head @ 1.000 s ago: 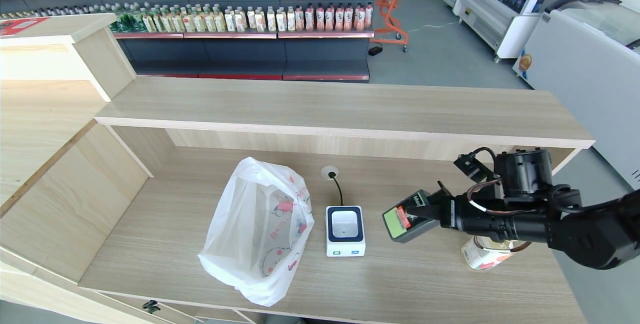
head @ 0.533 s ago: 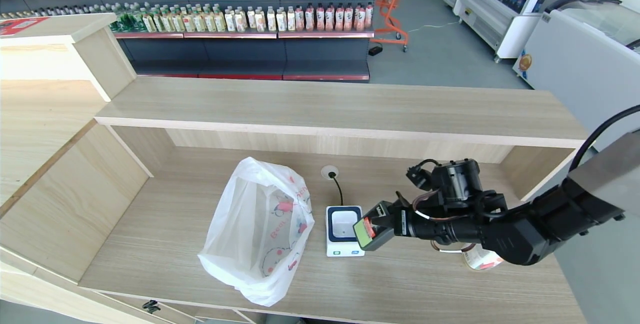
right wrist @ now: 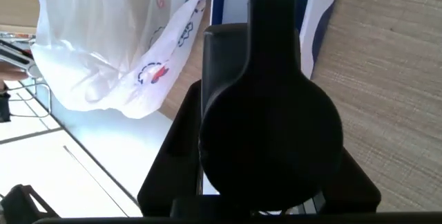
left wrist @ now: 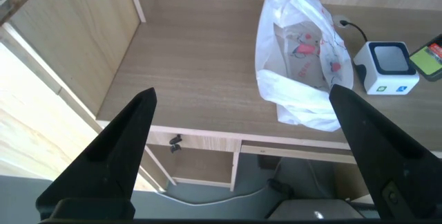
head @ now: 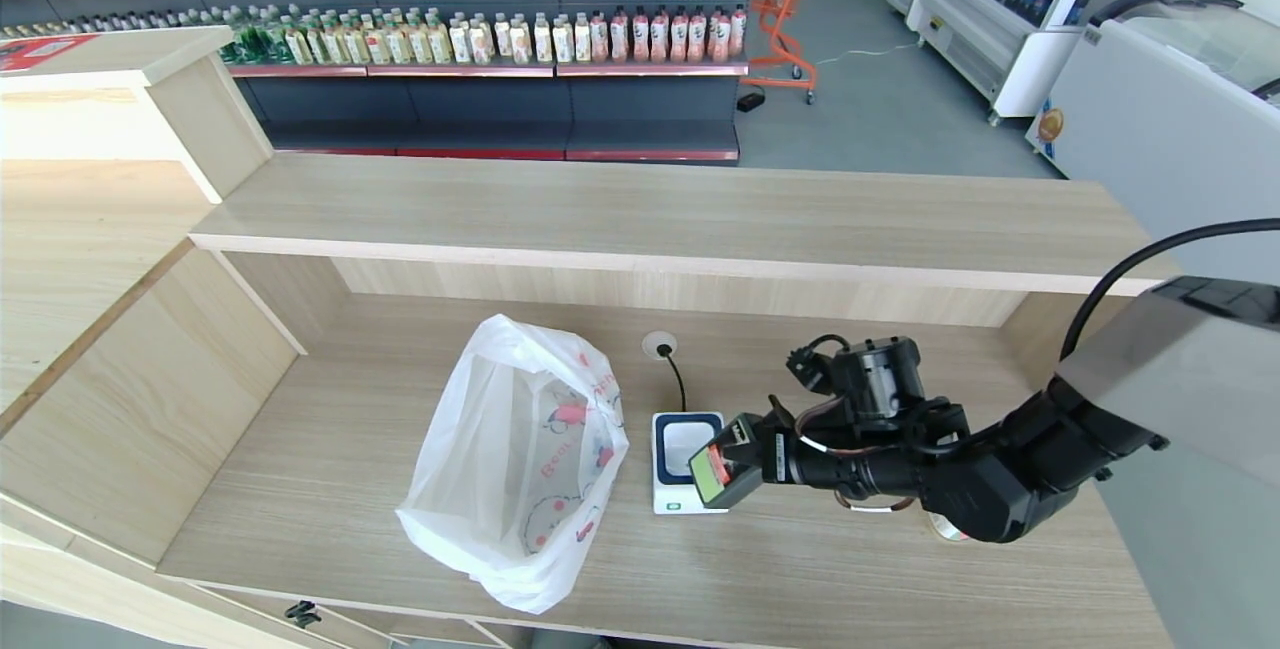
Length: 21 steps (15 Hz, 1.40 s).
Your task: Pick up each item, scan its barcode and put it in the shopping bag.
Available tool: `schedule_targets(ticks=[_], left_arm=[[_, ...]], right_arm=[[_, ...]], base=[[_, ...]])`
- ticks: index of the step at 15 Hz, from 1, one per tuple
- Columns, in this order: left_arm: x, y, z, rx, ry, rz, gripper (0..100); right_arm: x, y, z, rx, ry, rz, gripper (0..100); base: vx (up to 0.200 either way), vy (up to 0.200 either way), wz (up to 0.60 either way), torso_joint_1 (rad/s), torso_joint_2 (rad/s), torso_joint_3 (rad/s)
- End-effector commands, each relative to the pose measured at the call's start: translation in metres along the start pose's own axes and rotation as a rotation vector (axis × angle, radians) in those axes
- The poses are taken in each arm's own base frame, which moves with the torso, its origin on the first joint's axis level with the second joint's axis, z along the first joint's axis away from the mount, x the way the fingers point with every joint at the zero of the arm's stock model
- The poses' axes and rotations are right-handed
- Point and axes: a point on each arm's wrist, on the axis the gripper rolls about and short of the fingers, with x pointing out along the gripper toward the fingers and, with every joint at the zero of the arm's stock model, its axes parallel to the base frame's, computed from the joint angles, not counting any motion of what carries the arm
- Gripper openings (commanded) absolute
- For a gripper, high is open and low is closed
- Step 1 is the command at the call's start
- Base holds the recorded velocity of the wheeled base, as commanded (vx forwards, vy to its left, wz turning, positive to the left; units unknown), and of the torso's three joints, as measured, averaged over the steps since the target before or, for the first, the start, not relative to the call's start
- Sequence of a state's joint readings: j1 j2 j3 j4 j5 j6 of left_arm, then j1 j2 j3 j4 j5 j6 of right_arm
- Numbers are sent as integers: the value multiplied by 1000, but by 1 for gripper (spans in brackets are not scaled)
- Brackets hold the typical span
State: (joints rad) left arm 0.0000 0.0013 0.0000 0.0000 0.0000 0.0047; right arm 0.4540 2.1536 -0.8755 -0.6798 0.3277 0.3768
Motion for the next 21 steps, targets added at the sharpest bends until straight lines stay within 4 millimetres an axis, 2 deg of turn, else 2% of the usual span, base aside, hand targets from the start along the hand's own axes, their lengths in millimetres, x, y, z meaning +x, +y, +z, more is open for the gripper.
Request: schedule_targets(ticks=[1, 4, 8, 13, 15, 16, 18, 19, 20, 21], left_arm=[[0, 0, 0, 0, 0, 0, 100], [0, 0, 0, 0, 0, 0, 100], [0, 0, 0, 0, 0, 0, 100], [0, 0, 0, 0, 0, 0, 100], [0, 0, 0, 0, 0, 0, 100], [0, 0, 0, 0, 0, 0, 100], [0, 0, 0, 0, 0, 0, 100], [0, 0, 0, 0, 0, 0, 100], [0, 0, 0, 0, 0, 0, 100], [0, 0, 0, 0, 0, 0, 100]], right_arm=[[12, -1, 1, -9, -13, 11, 0], [26, 2, 7, -26, -36, 28, 0], [36, -1, 0, -29, -24, -3, 0], [37, -2, -1, -26, -21, -6, 0], [30, 3, 7, -32, -48, 5, 0], [19, 11, 18, -33, -89, 26, 0], [-40, 45, 61, -17, -260, 96, 0], [-74, 51, 78, -67, -345, 96, 0], [-103, 51, 83, -138, -375, 57, 0], [-124, 42, 78, -216, -369, -9, 0]], base=[[0, 0, 0, 0, 0, 0], [0, 0, 0, 0, 0, 0], [0, 0, 0, 0, 0, 0], [0, 0, 0, 0, 0, 0], [0, 0, 0, 0, 0, 0], [0, 0, 0, 0, 0, 0], [0, 0, 0, 0, 0, 0], [0, 0, 0, 0, 0, 0], [0, 0, 0, 0, 0, 0], [0, 0, 0, 0, 0, 0]])
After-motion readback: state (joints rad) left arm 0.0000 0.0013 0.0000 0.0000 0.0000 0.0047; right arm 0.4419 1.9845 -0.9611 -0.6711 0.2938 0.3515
